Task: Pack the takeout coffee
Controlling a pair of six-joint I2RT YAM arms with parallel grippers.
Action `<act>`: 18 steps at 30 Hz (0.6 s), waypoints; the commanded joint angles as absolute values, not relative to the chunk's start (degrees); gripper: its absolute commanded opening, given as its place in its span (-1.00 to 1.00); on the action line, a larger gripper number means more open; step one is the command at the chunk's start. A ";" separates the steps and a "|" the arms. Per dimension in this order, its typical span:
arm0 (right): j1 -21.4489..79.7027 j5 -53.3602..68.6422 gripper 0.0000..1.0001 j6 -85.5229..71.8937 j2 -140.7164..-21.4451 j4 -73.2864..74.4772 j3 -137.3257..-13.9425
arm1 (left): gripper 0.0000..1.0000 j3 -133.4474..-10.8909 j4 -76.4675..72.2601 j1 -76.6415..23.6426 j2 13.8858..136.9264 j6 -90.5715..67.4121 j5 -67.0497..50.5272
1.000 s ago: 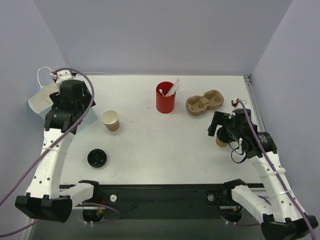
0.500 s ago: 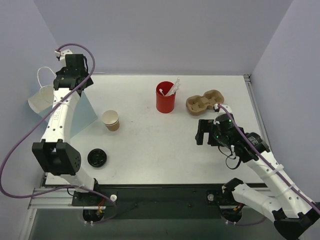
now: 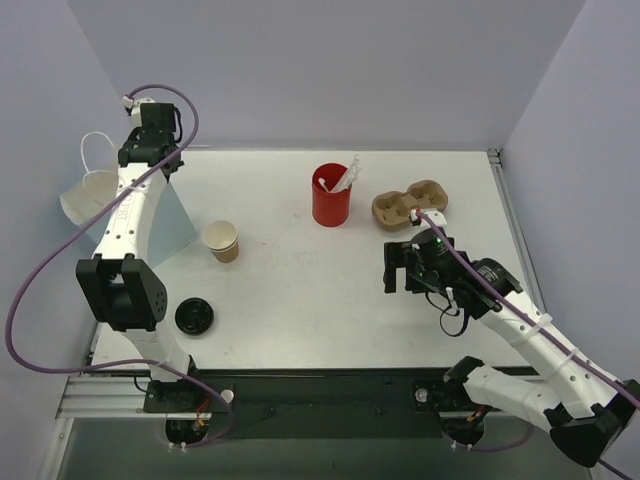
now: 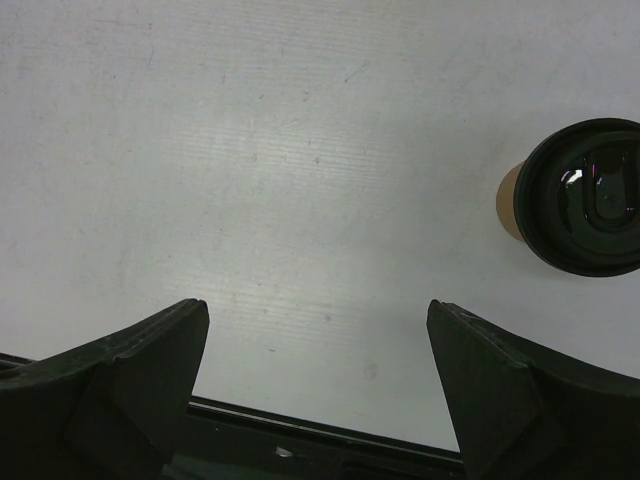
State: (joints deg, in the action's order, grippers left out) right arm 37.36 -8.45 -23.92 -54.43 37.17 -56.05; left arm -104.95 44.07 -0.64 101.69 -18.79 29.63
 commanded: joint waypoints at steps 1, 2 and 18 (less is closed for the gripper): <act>38.76 -10.55 0.93 -23.55 -55.37 37.35 -58.97 | -0.87 -108.28 42.80 -0.35 96.87 -16.26 31.64; 39.02 -10.37 0.93 -23.47 -55.37 37.35 -59.06 | -1.00 -108.28 42.72 -0.35 96.16 -16.00 31.55; 39.99 -7.56 0.93 -25.22 -49.13 38.32 -60.99 | -1.00 -129.44 54.04 -16.07 90.35 -5.98 39.91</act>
State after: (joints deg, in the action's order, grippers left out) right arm 39.48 -8.12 -24.23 -51.03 37.10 -58.57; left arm -121.78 48.60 -12.03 92.88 -9.50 36.91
